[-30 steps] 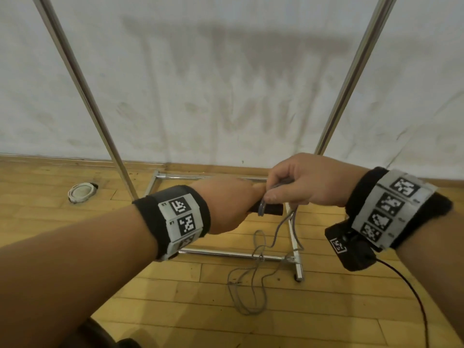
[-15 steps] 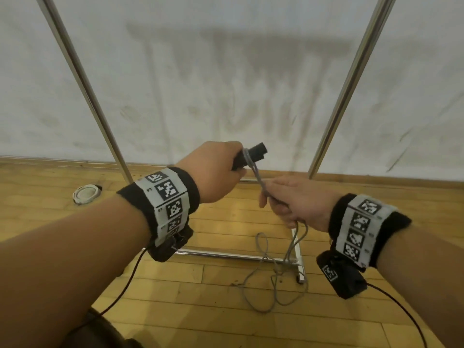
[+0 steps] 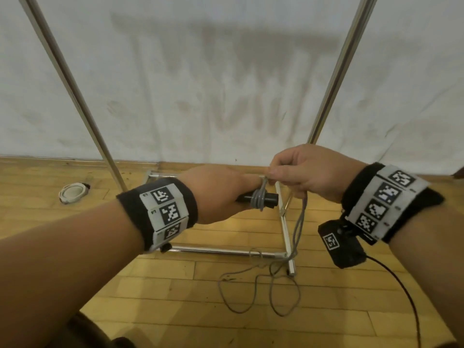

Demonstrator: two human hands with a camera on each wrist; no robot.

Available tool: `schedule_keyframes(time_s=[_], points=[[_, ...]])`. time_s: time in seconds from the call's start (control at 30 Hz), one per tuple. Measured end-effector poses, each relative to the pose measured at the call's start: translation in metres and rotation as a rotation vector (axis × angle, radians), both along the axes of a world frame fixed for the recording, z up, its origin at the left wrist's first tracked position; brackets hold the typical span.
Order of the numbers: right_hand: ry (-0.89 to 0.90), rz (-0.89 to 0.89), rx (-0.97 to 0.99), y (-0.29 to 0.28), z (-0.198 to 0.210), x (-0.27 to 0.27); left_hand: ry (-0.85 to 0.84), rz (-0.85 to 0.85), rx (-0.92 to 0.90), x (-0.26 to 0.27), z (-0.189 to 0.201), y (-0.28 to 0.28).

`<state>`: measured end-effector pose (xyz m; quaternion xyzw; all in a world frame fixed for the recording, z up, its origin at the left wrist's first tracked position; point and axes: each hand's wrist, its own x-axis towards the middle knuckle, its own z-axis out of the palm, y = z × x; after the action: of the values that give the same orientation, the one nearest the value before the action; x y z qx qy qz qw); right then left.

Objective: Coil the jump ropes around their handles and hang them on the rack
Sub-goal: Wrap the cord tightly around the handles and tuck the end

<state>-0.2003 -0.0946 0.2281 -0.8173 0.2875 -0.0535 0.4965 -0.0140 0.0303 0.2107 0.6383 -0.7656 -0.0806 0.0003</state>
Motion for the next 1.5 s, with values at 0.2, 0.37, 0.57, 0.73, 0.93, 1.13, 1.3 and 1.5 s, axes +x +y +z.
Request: schedule_keyframes(time_s=[0.2, 0.37, 0.57, 0.73, 0.93, 1.13, 1.3, 1.5], points=[[-0.199, -0.163, 0.478, 0.017, -0.031, 0.015, 0.175, 0.148, -0.237, 0.008, 0.015, 0.006], [-0.041, -0.182, 0.278, 0.051, -0.048, 0.033, 0.126, 0.398, -0.248, 0.024, 0.013, -0.005], [0.502, 0.307, -0.698, 0.071, -0.020, 0.039, -0.294, 0.382, 0.182, 0.009, -0.007, -0.009], [0.400, 0.311, -0.708, 0.038, 0.021, 0.021, -0.272, 0.130, 0.169, -0.016, -0.015, -0.004], [-0.021, 0.108, -0.083, 0.013, 0.012, 0.005, -0.090, 0.056, -0.077, -0.022, -0.003, 0.006], [-0.335, -0.123, 0.454, 0.018, -0.014, 0.015, 0.190, 0.169, -0.324, -0.020, 0.024, 0.015], [-0.087, -0.134, 0.234, 0.051, -0.037, 0.032, 0.075, 0.474, -0.287, 0.007, 0.023, -0.004], [0.481, 0.412, -0.805, 0.080, -0.019, 0.036, -0.269, 0.316, 0.228, -0.004, -0.026, -0.005]])
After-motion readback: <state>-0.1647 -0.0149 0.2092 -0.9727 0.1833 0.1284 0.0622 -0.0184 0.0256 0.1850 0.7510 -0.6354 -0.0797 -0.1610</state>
